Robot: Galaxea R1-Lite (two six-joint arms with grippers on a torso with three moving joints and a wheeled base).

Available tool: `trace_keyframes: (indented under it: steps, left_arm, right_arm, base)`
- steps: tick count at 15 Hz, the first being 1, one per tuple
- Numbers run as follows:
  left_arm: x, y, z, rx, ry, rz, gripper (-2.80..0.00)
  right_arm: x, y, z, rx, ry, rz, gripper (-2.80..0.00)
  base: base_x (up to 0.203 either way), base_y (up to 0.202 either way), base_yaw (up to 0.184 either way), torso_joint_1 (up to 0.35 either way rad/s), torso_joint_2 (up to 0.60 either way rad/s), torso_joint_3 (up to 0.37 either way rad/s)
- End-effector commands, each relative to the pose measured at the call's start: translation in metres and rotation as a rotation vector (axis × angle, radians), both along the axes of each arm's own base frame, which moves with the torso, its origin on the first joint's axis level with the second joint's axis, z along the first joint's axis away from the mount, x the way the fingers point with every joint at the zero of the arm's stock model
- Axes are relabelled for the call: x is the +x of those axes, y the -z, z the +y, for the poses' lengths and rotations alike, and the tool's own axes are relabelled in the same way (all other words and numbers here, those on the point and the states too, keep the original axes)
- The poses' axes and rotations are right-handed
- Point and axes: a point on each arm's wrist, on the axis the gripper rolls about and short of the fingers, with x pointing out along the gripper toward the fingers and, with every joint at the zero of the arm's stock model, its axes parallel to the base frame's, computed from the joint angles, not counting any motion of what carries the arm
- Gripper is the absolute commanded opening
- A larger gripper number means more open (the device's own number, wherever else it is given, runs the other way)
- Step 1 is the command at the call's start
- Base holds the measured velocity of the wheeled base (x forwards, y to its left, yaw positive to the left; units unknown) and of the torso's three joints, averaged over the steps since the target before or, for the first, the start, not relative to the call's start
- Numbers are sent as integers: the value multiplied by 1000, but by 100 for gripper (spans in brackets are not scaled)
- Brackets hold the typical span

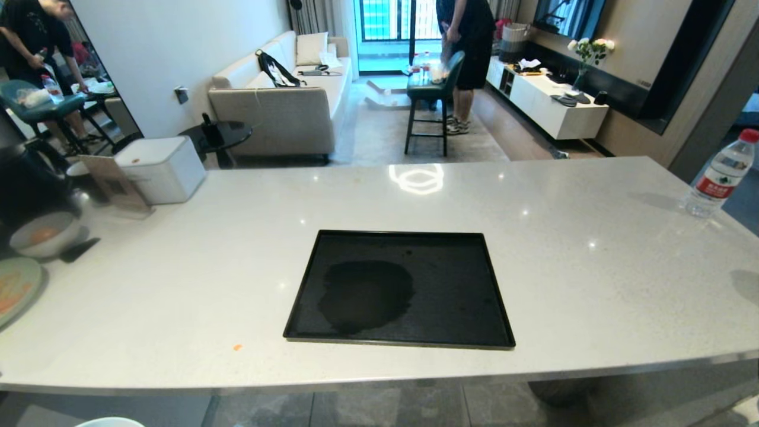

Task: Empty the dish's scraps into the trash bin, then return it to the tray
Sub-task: Move the bowl over the trash can

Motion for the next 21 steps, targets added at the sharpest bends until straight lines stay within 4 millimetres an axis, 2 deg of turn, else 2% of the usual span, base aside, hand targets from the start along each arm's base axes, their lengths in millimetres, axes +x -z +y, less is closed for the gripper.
trace_keyframes:
  steps: [1,7,21]
  left_arm:
    - [0,0,0,-2,1,4,-280]
    - [0,-1,0,0,0,2,-280]
    - [0,0,0,5,-4,6,-280]
  right_arm:
    - [0,0,0,0,0,0,-280]
    - [0,0,0,0,1,0,-280]
    - [0,0,0,0,1,1,-280]
  base:
    - [0,0,0,-125,355,206]
    - [0,0,0,-149,408,254]
    - [0,0,0,-149,516,368]
